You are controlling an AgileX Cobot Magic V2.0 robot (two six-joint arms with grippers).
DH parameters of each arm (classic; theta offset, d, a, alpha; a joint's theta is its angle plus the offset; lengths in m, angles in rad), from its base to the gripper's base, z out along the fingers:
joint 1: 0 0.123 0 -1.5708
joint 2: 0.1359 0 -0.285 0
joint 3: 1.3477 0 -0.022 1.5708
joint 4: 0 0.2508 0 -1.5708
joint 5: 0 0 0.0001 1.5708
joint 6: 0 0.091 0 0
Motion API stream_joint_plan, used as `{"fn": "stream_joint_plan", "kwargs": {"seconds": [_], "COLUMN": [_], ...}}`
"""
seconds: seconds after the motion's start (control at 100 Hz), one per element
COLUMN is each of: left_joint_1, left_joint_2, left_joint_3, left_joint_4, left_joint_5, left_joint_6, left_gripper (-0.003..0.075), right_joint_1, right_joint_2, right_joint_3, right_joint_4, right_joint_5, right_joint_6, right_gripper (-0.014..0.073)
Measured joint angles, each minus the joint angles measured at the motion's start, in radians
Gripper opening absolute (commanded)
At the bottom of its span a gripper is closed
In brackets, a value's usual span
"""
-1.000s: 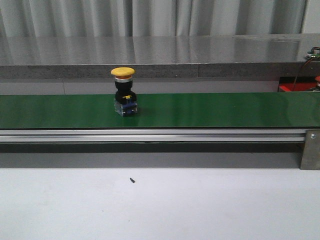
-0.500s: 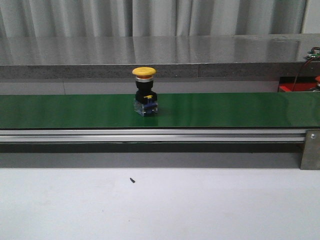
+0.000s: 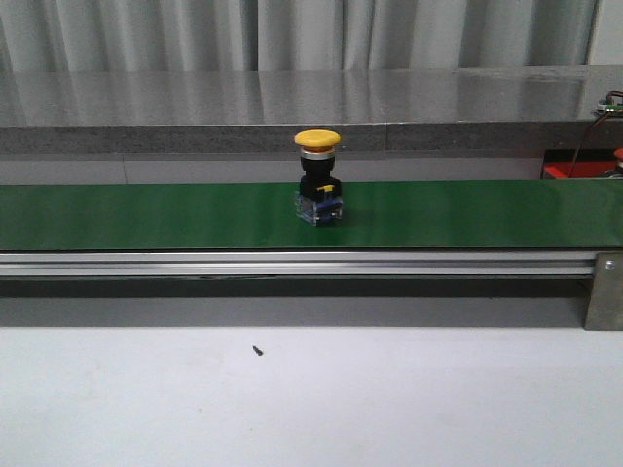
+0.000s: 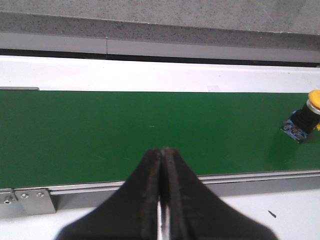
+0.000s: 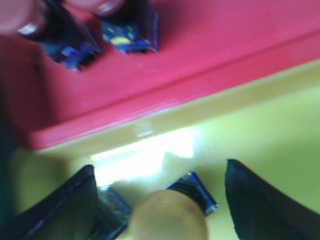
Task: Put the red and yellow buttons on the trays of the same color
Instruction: 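Lower the yellow button into the yellow tray and open the right gripper, then grasp the second yellow button at the belt's end with the right gripper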
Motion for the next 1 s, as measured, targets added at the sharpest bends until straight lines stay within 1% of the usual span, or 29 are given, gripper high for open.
{"fn": "stream_joint_plan", "kwargs": {"seconds": [0.08,0.18,0.32,0.45,0.58,0.74,0.88,1.0], "left_joint_1": [0.000,0.000,0.000,0.000,0.000,0.000,0.000,0.000], "left_joint_2": [0.000,0.000,0.000,0.000,0.000,0.000,0.000,0.000], "left_joint_3": [0.000,0.000,0.000,0.000,0.000,0.000,0.000,0.000], "left_joint_4": [0.000,0.000,0.000,0.000,0.000,0.000,0.000,0.000], "left_joint_5": [0.000,0.000,-0.002,-0.002,-0.002,-0.002,-0.003,-0.003], "left_joint_6": [0.000,0.000,0.000,0.000,0.000,0.000,0.000,0.000], "left_gripper": [-0.0020,-0.0020,-0.0020,-0.0020,-0.0020,-0.0020,-0.0020,-0.0020], "right_joint_1": [0.017,0.068,0.178,0.308,0.447,0.589,0.667,0.707], "right_joint_2": [-0.051,-0.111,-0.185,-0.209,-0.209,-0.182,-0.137,-0.100], "right_joint_3": [-0.021,-0.047,-0.056,-0.056,-0.056,-0.056,-0.056,-0.060], "right_joint_4": [0.016,0.044,0.068,0.072,0.072,0.077,0.077,0.081], "right_joint_5": [0.046,0.110,0.172,0.209,0.211,0.156,0.115,0.102], "right_joint_6": [-0.029,-0.116,-0.250,-0.345,-0.414,-0.469,-0.479,-0.479], "right_gripper": [0.0541,0.0541,0.0541,0.0541,0.0541,0.0541,0.0541,0.0541]}}
